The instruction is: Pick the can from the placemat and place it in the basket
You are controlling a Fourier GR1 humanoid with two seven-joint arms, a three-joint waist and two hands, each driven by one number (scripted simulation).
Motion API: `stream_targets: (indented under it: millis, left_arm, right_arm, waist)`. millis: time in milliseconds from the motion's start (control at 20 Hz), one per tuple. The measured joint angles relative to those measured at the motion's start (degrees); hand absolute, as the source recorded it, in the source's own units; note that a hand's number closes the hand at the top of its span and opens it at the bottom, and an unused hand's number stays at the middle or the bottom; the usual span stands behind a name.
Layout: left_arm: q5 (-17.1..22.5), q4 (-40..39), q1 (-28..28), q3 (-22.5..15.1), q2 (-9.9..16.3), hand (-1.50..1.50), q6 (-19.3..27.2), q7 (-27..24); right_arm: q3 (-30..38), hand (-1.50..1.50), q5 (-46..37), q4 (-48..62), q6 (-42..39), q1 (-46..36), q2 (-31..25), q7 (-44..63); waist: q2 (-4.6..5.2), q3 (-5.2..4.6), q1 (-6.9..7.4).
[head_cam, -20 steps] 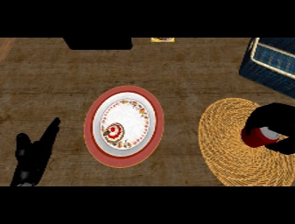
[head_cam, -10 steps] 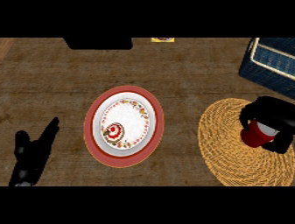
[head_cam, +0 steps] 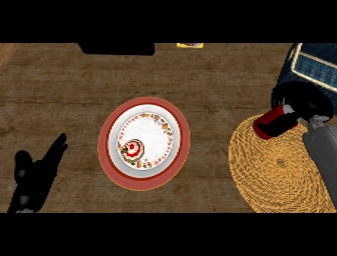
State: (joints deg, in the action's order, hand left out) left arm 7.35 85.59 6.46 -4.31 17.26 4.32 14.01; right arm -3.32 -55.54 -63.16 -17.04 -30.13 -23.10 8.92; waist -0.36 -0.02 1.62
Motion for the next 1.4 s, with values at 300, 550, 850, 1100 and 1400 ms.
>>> stream_targets:
  millis: [300, 550, 850, 1100, 1400]
  left_arm:
    - [-0.23, -0.2, 0.08, -0.16, -0.19, 0.0, -0.19, 0.18]
    - [-0.09, -0.6, -0.34, -0.04, -0.25, 0.0, -0.78, 0.25]
    - [-0.33, -0.72, -0.17, 0.2, -0.81, 0.0, -0.75, 0.04]
    - [-0.71, -0.38, -0.2, 0.41, -1.34, 0.0, -0.25, 0.96]
    - [-0.86, -0.12, -0.01, 0.72, -1.63, 0.0, -0.77, 0.89]
  right_arm:
    - [10.47, 1.5, 3.69, -4.76, 13.73, -9.89, 13.31, 18.84]
    - [13.61, 1.5, -0.37, -8.63, 24.44, -21.11, 17.59, 31.38]
    - [15.88, 1.5, -6.34, -7.96, 25.75, -32.94, 14.67, 43.29]
    - [18.48, 1.5, -8.57, -5.41, 24.59, -39.98, 9.54, 46.75]
    - [22.19, 1.5, -7.45, 0.67, 23.23, -44.1, 2.55, 45.85]
  waist:
    - [-0.23, 0.44, 0.17]
    - [-0.13, 0.46, -0.02]
    - [-0.08, 0.54, -0.65]
    - [0.02, 0.54, -0.86]
    - [0.16, 0.55, -0.79]
